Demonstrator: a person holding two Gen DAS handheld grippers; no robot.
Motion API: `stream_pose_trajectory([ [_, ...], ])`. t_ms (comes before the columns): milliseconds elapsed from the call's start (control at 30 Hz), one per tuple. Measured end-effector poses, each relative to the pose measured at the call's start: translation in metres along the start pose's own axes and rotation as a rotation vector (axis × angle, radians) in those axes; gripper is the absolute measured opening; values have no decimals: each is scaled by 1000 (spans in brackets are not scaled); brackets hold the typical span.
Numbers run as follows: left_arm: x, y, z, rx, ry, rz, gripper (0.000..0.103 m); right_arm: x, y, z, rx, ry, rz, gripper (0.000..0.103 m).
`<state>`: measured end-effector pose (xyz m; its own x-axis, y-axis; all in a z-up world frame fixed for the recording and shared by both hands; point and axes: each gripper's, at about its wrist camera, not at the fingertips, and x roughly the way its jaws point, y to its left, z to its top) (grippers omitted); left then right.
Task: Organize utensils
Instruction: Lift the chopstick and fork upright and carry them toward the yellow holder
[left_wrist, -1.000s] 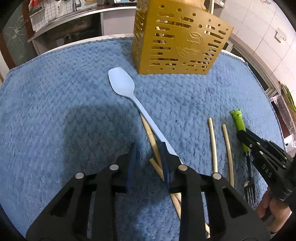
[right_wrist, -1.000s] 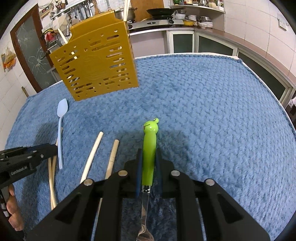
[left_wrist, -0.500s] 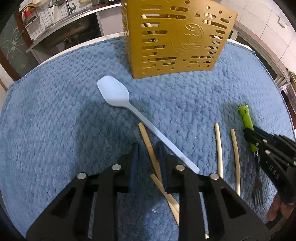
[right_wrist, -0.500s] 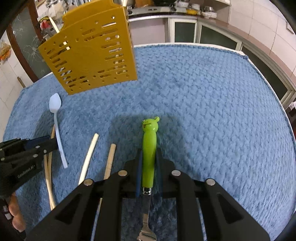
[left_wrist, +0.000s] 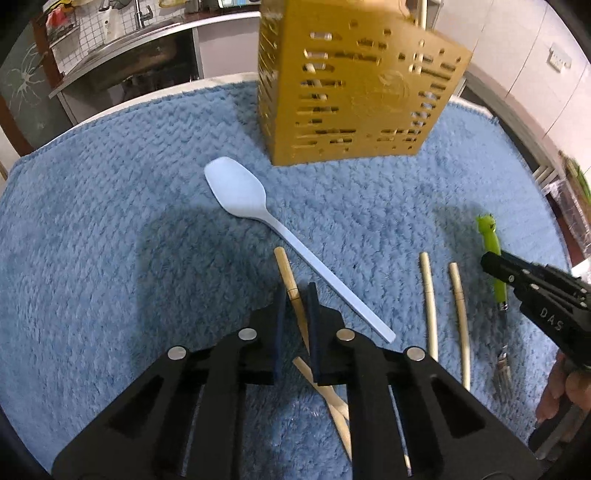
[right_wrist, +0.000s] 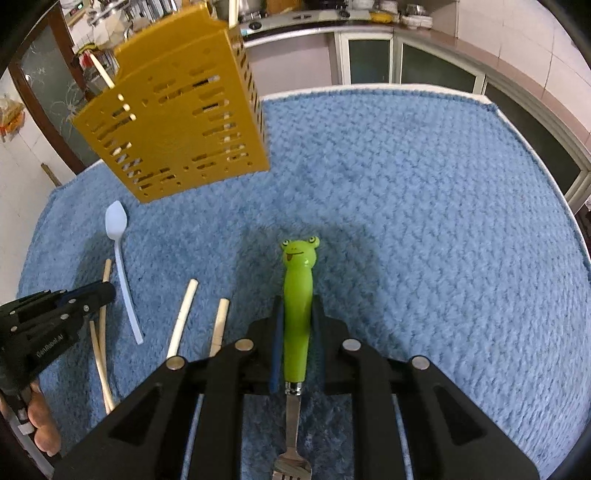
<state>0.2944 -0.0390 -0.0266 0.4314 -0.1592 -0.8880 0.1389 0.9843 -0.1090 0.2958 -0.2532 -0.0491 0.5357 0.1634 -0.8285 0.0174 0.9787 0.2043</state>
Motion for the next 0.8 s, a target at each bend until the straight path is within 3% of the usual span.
stream_pose_trajectory([
  [133, -16, 7, -5, -15, -49, -39, 8, -14, -6, -5, 18, -57, 25, 15],
  [467, -59, 11, -2, -9, -190, -43, 6, -52, -5, -4, 14, -217, 77, 15],
  [800, -94, 16, 12, -6, -359, -41, 4, -58, -6, 1, 17, -294, 101, 15],
])
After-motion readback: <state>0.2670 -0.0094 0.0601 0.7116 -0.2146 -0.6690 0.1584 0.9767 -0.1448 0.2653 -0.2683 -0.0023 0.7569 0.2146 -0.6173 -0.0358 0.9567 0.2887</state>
